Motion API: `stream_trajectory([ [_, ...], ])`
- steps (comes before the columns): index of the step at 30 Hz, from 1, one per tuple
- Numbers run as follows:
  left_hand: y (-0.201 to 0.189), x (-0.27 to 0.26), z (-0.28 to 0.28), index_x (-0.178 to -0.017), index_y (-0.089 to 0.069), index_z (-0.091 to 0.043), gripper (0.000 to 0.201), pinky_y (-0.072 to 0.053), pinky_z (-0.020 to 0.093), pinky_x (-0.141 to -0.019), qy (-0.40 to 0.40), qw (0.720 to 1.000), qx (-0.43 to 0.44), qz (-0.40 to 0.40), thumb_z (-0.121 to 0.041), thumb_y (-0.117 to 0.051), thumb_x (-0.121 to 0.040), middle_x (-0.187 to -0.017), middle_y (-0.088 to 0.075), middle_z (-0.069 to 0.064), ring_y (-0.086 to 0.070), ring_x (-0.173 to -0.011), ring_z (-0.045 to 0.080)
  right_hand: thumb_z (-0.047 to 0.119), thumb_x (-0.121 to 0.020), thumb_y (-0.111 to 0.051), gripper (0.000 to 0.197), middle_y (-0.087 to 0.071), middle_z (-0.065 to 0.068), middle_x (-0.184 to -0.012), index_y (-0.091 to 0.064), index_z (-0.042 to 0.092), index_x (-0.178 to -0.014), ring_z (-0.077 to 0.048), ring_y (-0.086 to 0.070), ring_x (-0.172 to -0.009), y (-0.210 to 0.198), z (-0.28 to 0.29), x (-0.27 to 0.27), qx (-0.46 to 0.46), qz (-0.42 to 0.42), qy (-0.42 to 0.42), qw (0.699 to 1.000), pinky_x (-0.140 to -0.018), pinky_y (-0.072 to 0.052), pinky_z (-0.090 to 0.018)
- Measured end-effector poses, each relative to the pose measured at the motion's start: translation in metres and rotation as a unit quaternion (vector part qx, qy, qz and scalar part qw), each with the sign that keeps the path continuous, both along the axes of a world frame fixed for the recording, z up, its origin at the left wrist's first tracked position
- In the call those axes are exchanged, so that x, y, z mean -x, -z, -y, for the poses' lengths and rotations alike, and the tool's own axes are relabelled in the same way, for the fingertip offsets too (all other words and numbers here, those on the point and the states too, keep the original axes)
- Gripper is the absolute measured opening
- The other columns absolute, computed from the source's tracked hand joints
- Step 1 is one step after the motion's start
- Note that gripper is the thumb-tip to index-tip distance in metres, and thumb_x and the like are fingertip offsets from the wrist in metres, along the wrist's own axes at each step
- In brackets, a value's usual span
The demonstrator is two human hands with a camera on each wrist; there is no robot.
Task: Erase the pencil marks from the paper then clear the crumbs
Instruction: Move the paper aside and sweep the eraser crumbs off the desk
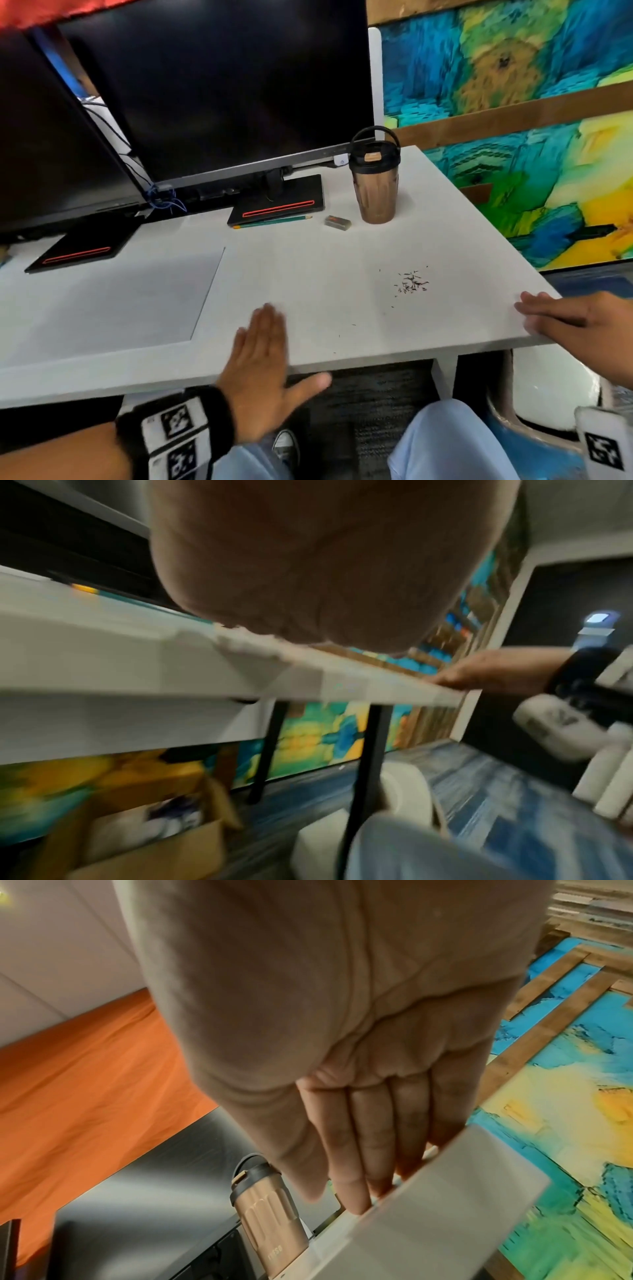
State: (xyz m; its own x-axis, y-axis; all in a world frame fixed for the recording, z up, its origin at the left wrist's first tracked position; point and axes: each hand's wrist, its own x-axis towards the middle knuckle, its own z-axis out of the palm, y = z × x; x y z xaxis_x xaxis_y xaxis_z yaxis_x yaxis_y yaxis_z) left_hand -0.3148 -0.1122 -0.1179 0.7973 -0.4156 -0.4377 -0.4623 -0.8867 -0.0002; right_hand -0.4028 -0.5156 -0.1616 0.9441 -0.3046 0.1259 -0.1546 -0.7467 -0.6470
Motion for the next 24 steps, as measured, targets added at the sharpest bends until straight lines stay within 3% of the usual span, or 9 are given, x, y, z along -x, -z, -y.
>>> stream_trajectory([
  [3, 0.008, 0.006, 0.004, -0.146, 0.034, -0.007, 0.132, 0.017, 0.043, -0.119, -0.008, 1.0, -0.01, 0.015, -0.098, 0.013, -0.054, -0.152, 0.041, 0.015, 0.039, -0.14, 0.027, 0.044, -0.079, -0.063, 0.031, -0.05, 0.058, -0.096, -0.058, 0.074, -0.082, 0.022, -0.048, -0.112, -0.001, 0.001, -0.002, 0.014, -0.022, 0.023, 0.999, -0.091, -0.018, 0.01],
  [9, 0.008, 0.006, 0.124, -0.152, 0.02, -0.002, 0.132, 0.017, 0.051, -0.118, 0.057, 0.996, 0.065, -0.007, -0.097, -0.004, -0.063, -0.158, 0.031, 0.019, 0.03, -0.146, 0.032, 0.038, -0.082, -0.065, 0.037, -0.051, 0.057, -0.095, -0.058, 0.075, -0.079, 0.025, -0.045, -0.112, -0.012, -0.009, 0.001, -0.001, -0.039, 0.042, 0.998, -0.088, -0.023, 0.009],
  [11, 0.007, 0.009, 0.163, -0.153, 0.019, -0.003, 0.144, 0.02, 0.05, -0.116, 0.085, 0.989, 0.113, -0.042, -0.1, 0.004, -0.048, -0.16, 0.027, 0.018, 0.027, -0.148, 0.03, 0.037, -0.083, -0.065, 0.042, -0.053, 0.052, -0.1, -0.056, 0.077, -0.075, 0.024, -0.046, -0.11, -0.019, -0.016, 0.004, -0.001, -0.042, 0.043, 0.998, -0.096, -0.032, -0.001],
  [13, -0.001, 0.009, 0.187, -0.152, 0.024, -0.006, 0.159, 0.019, 0.045, -0.115, 0.092, 0.977, 0.173, -0.08, -0.1, 0.014, -0.024, -0.16, 0.031, 0.013, 0.028, -0.148, 0.026, 0.03, -0.084, -0.067, 0.051, -0.056, 0.041, -0.108, -0.053, 0.078, -0.07, 0.019, -0.049, -0.111, -0.027, -0.024, 0.005, -0.003, -0.046, 0.041, 0.998, -0.107, -0.039, -0.024],
  [14, -0.007, 0.007, 0.191, -0.151, 0.026, -0.008, 0.159, 0.019, 0.044, -0.115, 0.089, 0.974, 0.191, -0.086, -0.101, 0.012, -0.023, -0.159, 0.033, 0.01, 0.03, -0.147, 0.024, 0.027, -0.085, -0.067, 0.056, -0.056, 0.038, -0.108, -0.052, 0.078, -0.067, 0.017, -0.05, -0.11, -0.03, -0.027, 0.005, -0.014, -0.048, 0.041, 0.998, -0.108, -0.039, -0.029],
  [16, -0.02, 0.001, 0.184, -0.151, 0.027, -0.009, 0.14, 0.019, 0.043, -0.116, 0.09, 0.974, 0.191, -0.084, -0.101, -0.005, -0.051, -0.158, 0.036, 0.007, 0.031, -0.147, 0.022, 0.022, -0.086, -0.067, 0.06, -0.056, 0.038, -0.106, -0.053, 0.077, -0.064, 0.015, -0.05, -0.11, -0.033, -0.027, 0.006, -0.027, -0.053, 0.032, 0.998, -0.107, -0.037, -0.028],
  [18, -0.029, -0.01, 0.156, -0.152, 0.026, -0.008, 0.117, 0.016, 0.044, -0.12, 0.086, 0.981, 0.161, -0.057, -0.085, -0.026, -0.082, -0.158, 0.035, 0.006, 0.03, -0.147, 0.021, 0.022, -0.086, -0.067, 0.053, -0.053, 0.047, -0.098, -0.059, 0.07, -0.066, 0.016, -0.051, -0.109, -0.033, -0.025, 0.007, -0.027, -0.057, 0.018, 0.998, -0.105, -0.037, -0.026],
  [20, -0.03, -0.024, 0.115, -0.152, 0.026, -0.007, 0.111, 0.011, 0.046, -0.122, 0.063, 0.992, 0.102, -0.029, -0.08, -0.027, -0.087, -0.158, 0.035, 0.007, 0.029, -0.147, 0.021, 0.024, -0.086, -0.066, 0.04, -0.053, 0.047, -0.102, -0.064, 0.063, -0.079, 0.013, -0.05, -0.114, -0.033, -0.024, 0.009, -0.017, -0.06, 0.006, 0.998, -0.107, -0.038, -0.026],
  [24, -0.016, -0.051, 0.055, -0.15, 0.03, -0.01, 0.118, 0.011, 0.046, -0.122, 0.004, 0.998, -0.011, -0.054, -0.087, -0.013, -0.071, -0.155, 0.039, 0.008, 0.031, -0.146, 0.023, 0.025, -0.088, -0.063, 0.028, -0.054, 0.041, -0.112, -0.069, 0.049, -0.1, 0.013, -0.047, -0.117, -0.033, -0.025, 0.01, 0.004, -0.068, 0.024, 0.997, -0.103, -0.04, -0.024],
])
